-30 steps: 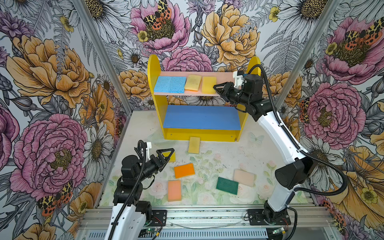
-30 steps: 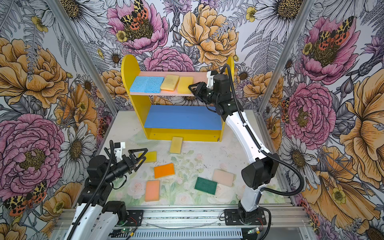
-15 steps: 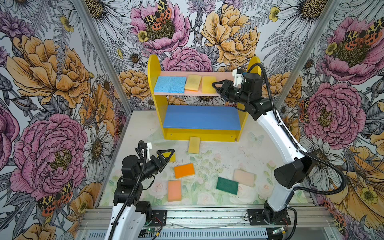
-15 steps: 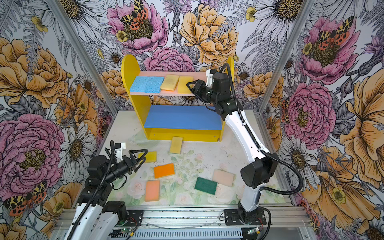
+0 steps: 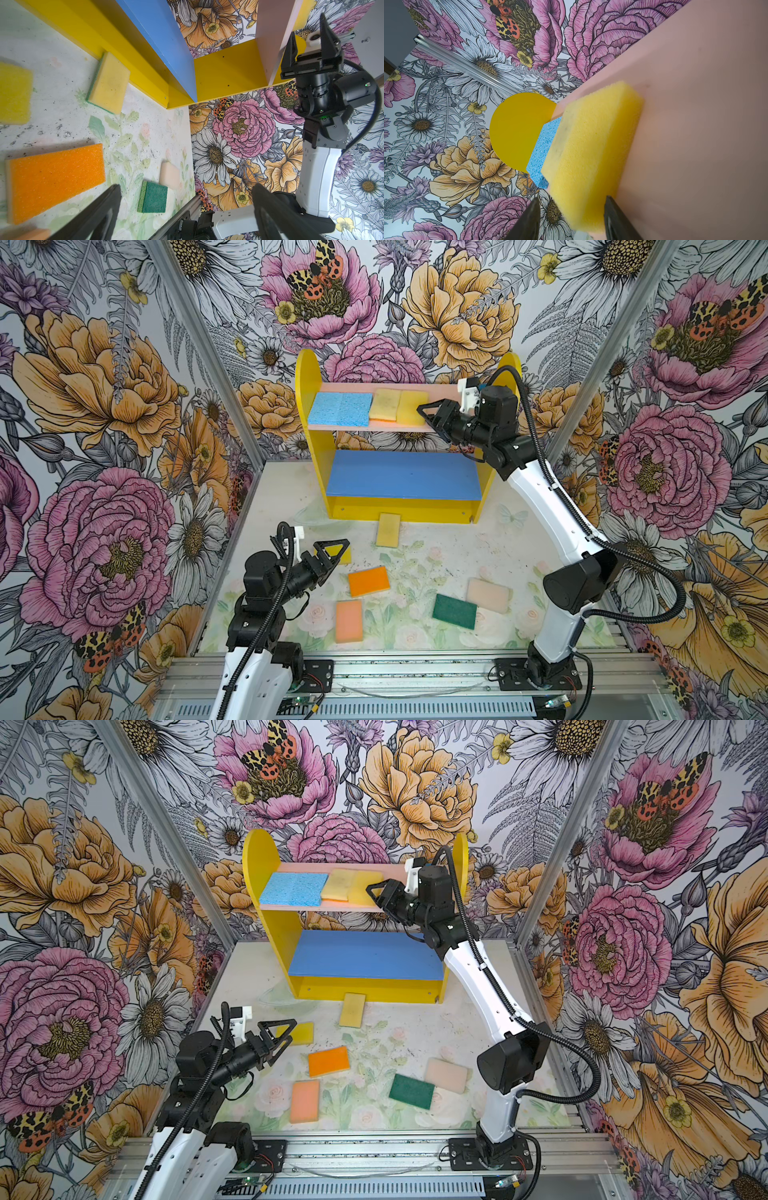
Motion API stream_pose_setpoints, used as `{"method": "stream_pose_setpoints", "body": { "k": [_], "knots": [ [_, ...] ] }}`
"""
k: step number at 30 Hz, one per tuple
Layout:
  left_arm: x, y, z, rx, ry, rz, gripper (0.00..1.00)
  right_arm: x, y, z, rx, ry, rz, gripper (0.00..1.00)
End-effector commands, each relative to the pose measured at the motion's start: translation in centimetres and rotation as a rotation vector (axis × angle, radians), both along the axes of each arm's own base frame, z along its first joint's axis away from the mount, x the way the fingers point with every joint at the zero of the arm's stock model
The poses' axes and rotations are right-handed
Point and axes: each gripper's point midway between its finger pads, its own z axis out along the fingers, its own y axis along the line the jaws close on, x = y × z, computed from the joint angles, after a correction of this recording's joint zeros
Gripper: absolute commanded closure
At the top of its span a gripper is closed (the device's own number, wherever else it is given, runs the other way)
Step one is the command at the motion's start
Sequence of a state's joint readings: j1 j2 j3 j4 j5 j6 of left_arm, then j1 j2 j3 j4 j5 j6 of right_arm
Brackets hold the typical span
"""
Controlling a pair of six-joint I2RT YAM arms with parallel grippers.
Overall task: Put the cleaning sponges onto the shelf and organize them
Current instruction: 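Lower the yellow foam sponge beside the other yellow sponge and release, then withdraw the right gripper and lower it over the cream sponge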
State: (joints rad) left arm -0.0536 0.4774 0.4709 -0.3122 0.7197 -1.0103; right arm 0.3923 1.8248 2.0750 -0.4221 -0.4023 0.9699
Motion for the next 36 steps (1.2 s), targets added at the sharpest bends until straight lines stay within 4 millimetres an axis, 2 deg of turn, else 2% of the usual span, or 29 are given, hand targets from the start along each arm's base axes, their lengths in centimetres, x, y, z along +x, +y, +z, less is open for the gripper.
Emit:
{"method": "stream_pose_setpoints", "body": {
  "k": [1, 7, 10, 13, 15, 17, 19, 24, 26, 30, 34, 36],
  "knots": [
    [-0.1, 0.1, -0.2, 0.012, -0.012, -0.007, 0.01, -0.7, -1.8, -0.3, -0.055, 0.005, -0.067, 0.48],
    [-0.1, 0.1, -0.1, 0.009, -0.013, -0.004, 0.01, -2.2, -3.9, -0.7, -0.112, 0.008, -0.139, 0.47],
    [-0.2, 0.1, 0.1, 0.005, -0.017, -0.006, 0.01, -3.8, -4.0, -0.8, -0.126, -0.003, -0.122, 0.46],
    [-0.4, 0.0, 0.1, 0.002, -0.018, -0.010, 0.01, -7.2, -3.5, -0.3, -0.171, -0.065, -0.043, 0.46],
    [-0.5, 0.0, -0.2, 0.001, -0.012, -0.013, 0.01, -10.0, -3.8, -1.4, -0.201, -0.073, 0.002, 0.45],
    [-0.5, -0.1, -0.8, 0.000, 0.006, -0.013, 0.01, -12.1, -4.6, -3.7, -0.217, -0.027, 0.033, 0.43],
    [-0.3, 0.0, -1.5, 0.007, 0.019, -0.007, 0.01, -14.2, -5.5, -7.2, -0.276, 0.051, 0.054, 0.42],
    [-0.1, -0.8, -2.8, 0.036, 0.054, -0.020, 0.01, -19.6, -8.7, -19.6, -0.544, 0.327, 0.133, 0.38],
    [-0.1, -1.6, -3.5, 0.057, 0.072, -0.034, 0.01, -21.5, -9.9, -23.2, -0.619, 0.417, 0.155, 0.37],
    [-0.4, -4.2, -5.3, 0.101, 0.101, -0.094, 0.01, -24.5, -11.7, -28.5, -0.728, 0.551, 0.204, 0.35],
    [-0.5, -6.8, -6.7, 0.110, 0.121, -0.151, 0.01, -26.3, -12.8, -32.3, -0.829, 0.668, 0.249, 0.34],
    [-0.5, -7.7, -7.1, 0.121, 0.128, -0.171, 0.01, -26.8, -13.8, -33.7, -0.880, 0.742, 0.219, 0.33]
  ]
}}
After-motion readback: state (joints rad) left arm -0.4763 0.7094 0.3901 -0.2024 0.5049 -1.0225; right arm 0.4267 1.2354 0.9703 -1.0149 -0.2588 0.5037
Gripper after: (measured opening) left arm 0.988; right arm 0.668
